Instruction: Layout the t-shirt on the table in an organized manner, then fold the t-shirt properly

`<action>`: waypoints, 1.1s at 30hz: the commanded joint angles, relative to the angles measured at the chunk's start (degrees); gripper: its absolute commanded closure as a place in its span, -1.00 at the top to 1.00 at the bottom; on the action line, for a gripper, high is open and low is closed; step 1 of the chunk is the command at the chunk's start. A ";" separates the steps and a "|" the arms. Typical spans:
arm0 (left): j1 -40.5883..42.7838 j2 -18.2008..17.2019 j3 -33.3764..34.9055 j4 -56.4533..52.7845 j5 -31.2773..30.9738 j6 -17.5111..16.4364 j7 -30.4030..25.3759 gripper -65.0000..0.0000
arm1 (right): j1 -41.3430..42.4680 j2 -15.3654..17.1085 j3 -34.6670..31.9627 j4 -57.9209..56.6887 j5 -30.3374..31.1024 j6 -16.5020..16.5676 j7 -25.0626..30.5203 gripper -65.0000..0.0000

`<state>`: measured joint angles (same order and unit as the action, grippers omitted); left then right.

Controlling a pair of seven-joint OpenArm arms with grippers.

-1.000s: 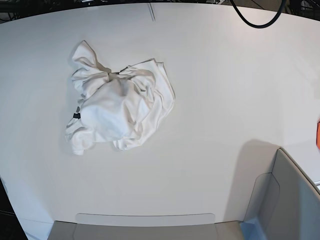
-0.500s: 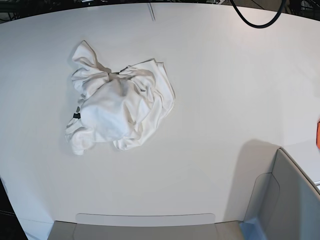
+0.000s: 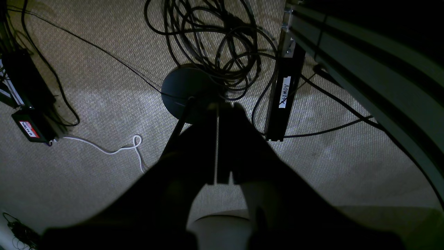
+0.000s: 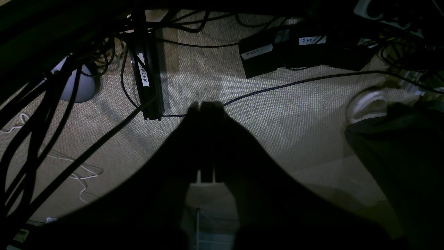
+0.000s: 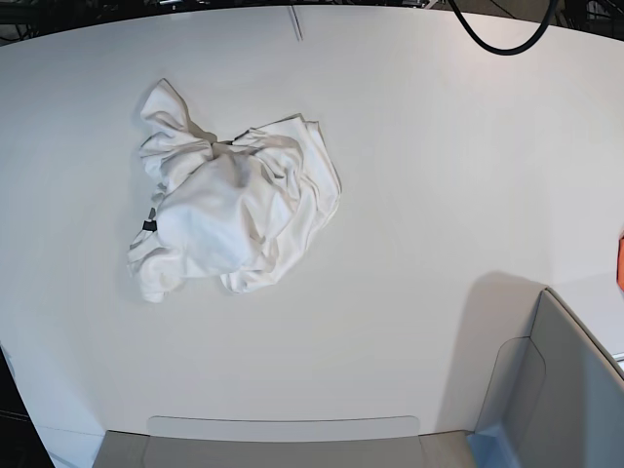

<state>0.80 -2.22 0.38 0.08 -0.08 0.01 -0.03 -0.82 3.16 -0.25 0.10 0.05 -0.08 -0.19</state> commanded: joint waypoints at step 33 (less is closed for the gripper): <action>1.18 -0.81 0.01 -0.08 -0.06 0.38 -0.36 -1.00 | -1.16 1.19 -0.23 -0.10 -0.10 0.12 0.05 -1.00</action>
<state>1.74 -2.83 0.38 0.08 -0.08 0.01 -0.05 -1.48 3.60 -0.40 0.10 0.05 0.12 -0.12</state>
